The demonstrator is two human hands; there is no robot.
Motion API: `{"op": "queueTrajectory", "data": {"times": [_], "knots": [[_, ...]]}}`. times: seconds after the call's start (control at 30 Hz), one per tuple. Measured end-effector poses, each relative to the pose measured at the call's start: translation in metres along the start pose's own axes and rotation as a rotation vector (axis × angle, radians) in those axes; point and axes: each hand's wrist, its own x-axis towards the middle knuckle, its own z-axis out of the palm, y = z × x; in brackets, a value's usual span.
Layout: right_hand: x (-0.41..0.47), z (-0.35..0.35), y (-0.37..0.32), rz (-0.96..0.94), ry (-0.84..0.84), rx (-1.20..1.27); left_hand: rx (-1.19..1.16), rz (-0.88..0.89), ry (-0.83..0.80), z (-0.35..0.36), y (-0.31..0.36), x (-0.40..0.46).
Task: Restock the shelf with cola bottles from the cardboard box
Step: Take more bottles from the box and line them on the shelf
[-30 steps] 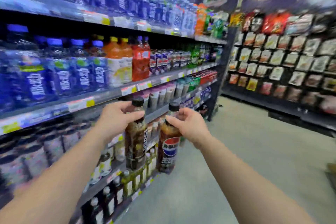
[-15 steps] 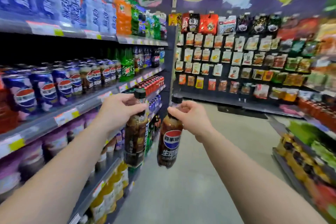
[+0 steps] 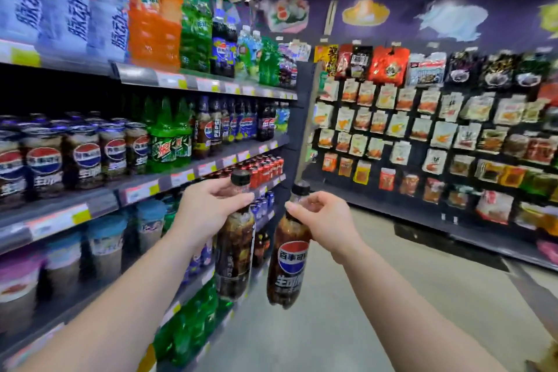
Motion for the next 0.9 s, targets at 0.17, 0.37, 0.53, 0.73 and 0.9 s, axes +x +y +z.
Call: {"op": "queueTrajectory", "data": {"times": [0.17,0.37,0.53,0.73,0.9], "knots": [[0.107,-0.003,0.043,0.016,-0.027,0.021,0.059,-0.021,0.021,0.058,-0.041,0.078],[0.232,0.003,0.087,-0.043,-0.031,0.017,0.095,-0.037,0.024,0.118,-0.095,0.181],[0.332,0.011,0.111,-0.066,-0.038,-0.005,0.118,-0.003,0.068,0.160,-0.122,0.266],[0.450,0.020,0.138,-0.113,-0.081,0.019,0.134,-0.015,0.144,0.197,-0.147,0.348],[0.546,0.041,0.172,-0.170,-0.198,0.072,0.219,-0.026,0.248,0.225,-0.183,0.395]]}}
